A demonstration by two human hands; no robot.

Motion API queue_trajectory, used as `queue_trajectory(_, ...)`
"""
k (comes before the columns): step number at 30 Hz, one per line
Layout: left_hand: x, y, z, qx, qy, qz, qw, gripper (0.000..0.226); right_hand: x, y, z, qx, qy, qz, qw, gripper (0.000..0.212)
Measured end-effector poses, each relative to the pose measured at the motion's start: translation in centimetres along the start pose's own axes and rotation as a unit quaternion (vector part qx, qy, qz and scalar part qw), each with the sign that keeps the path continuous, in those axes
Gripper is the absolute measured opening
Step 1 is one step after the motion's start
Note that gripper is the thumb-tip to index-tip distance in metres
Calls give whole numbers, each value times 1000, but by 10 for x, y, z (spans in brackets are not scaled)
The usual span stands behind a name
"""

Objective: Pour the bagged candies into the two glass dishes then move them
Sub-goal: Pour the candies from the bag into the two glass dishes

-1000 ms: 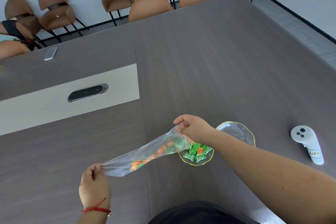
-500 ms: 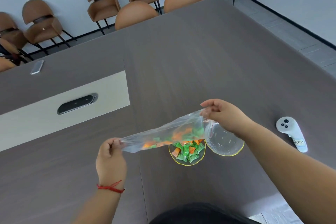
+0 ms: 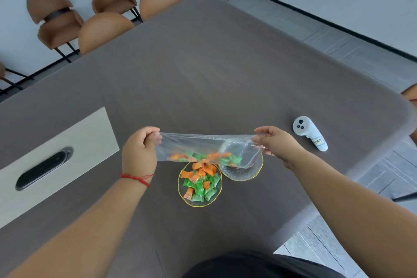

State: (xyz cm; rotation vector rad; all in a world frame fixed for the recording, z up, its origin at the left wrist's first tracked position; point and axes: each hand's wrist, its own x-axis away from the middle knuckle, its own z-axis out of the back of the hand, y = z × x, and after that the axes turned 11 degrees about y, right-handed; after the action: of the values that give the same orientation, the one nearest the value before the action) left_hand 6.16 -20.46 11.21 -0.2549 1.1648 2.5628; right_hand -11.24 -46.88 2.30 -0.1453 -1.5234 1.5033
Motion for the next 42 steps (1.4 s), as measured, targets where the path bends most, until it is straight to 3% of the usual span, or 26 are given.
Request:
queue_trajectory(17,-47,52,-24,-15,-67,-120,990,15,-7,22,9,-41,5,-59,997,21)
queue_trajectory(25,-50,64,-32,-15,-97,-133,986,15,-3,23,10,-40,7,-74,996,20)
queue_trajectory(42,-36,121,-44,16,-96,-222,970,16,-2,30,16,-83,11,-118,989,15)
